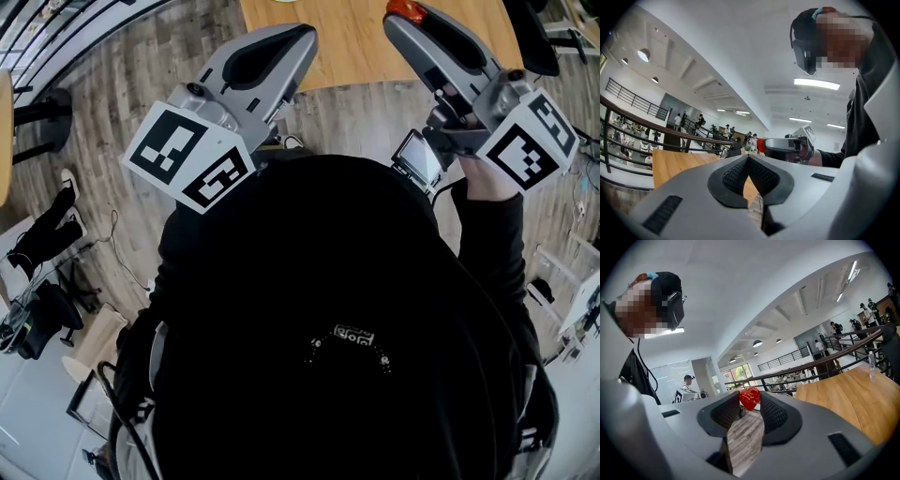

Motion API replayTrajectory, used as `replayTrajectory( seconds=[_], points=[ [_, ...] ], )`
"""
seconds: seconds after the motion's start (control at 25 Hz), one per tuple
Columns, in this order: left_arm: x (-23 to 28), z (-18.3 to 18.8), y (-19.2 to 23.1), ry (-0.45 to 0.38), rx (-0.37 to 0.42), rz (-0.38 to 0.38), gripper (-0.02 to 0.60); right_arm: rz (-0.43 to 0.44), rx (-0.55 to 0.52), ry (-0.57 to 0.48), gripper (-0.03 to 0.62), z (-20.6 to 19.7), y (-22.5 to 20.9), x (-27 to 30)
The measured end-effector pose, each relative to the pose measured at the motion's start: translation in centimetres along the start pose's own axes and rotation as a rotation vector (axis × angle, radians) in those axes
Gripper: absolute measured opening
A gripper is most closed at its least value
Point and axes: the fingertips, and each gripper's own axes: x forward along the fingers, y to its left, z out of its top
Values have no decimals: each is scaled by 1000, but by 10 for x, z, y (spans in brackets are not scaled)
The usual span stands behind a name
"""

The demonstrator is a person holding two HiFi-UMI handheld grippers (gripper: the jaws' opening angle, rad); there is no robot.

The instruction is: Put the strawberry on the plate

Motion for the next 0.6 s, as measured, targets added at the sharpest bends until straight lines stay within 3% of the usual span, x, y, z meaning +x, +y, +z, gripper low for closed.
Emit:
replayTrajectory(
  seconds=[0.24, 0.44, 0.6],
  points=[
    [-20, 1, -10, -18, -12, -49, -2, -31, -16, 23, 149, -4, 25, -1],
    [-60, -44, -63, -29, -43, -67, -2, -53, -3, 45, 149, -58, 70, -45],
    [-75, -60, -73, -33, -48, -44, -2, -40, -16, 57, 149, -73, 81, -50]
  ],
)
